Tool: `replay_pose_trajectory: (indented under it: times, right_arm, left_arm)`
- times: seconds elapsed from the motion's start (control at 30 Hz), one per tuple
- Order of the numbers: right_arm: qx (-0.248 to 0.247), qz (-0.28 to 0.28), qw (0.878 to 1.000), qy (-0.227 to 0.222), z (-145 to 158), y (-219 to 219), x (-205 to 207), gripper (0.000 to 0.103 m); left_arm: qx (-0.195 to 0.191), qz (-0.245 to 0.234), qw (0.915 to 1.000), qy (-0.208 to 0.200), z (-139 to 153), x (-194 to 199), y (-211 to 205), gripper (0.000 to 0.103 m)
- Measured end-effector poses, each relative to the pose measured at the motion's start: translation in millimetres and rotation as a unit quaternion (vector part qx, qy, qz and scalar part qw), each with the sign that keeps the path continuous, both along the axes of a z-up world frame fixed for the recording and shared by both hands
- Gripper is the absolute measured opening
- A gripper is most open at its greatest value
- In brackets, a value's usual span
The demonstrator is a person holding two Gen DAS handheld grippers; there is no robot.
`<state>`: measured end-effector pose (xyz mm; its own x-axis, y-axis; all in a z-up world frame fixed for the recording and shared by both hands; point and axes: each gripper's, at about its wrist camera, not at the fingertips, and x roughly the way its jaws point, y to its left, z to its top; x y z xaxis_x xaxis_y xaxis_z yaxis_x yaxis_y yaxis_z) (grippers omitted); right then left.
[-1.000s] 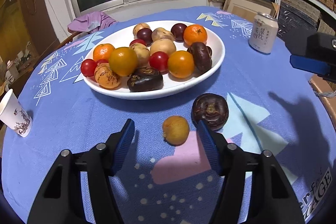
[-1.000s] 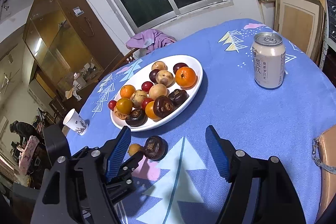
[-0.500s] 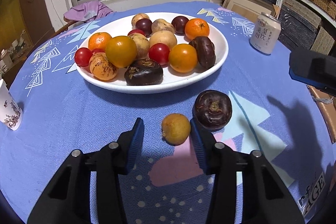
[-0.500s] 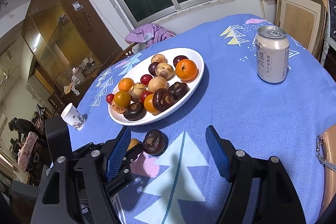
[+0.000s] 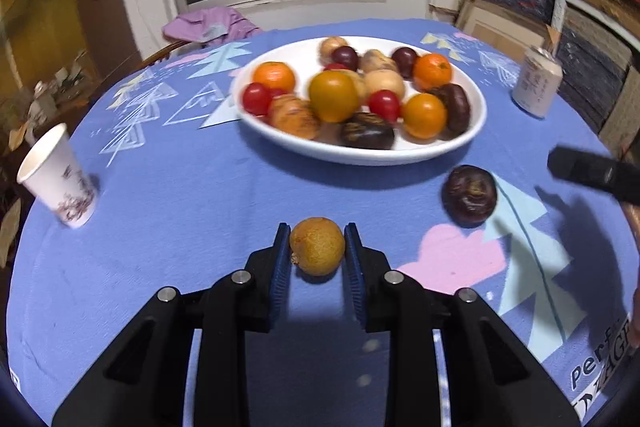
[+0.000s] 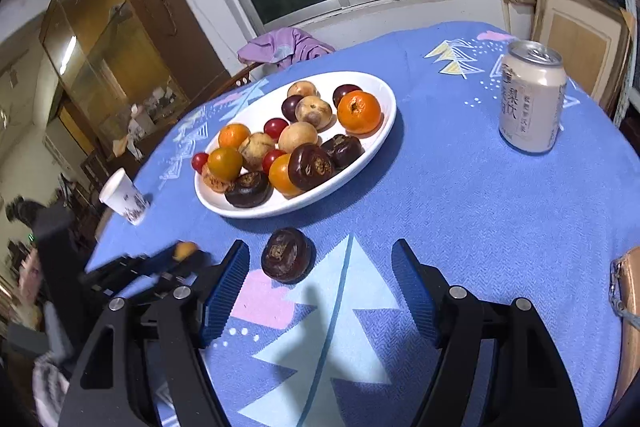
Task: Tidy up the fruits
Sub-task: 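Grasp a small tan fruit with the left tool while the right tool grasps a dark mangosteen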
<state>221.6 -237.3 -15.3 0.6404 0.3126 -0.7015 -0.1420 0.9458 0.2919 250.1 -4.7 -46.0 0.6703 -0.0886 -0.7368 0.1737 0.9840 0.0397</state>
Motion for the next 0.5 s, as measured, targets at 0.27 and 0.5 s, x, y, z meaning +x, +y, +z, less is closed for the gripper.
replay_pose_trajectory:
  times: [0.27,0.5]
  right_arm:
    - [-0.122,0.031,0.991,-0.034,-12,43,-1,0.075]
    - [-0.18,0.052,0.982,-0.036,-24,71,10,0.072]
  left_arm:
    - [-0.003,0.008,1.0,0.0,-2,-8,15,0.027]
    - [-0.003,-0.001,1.0,0.003,-6,-9,10,0.027]
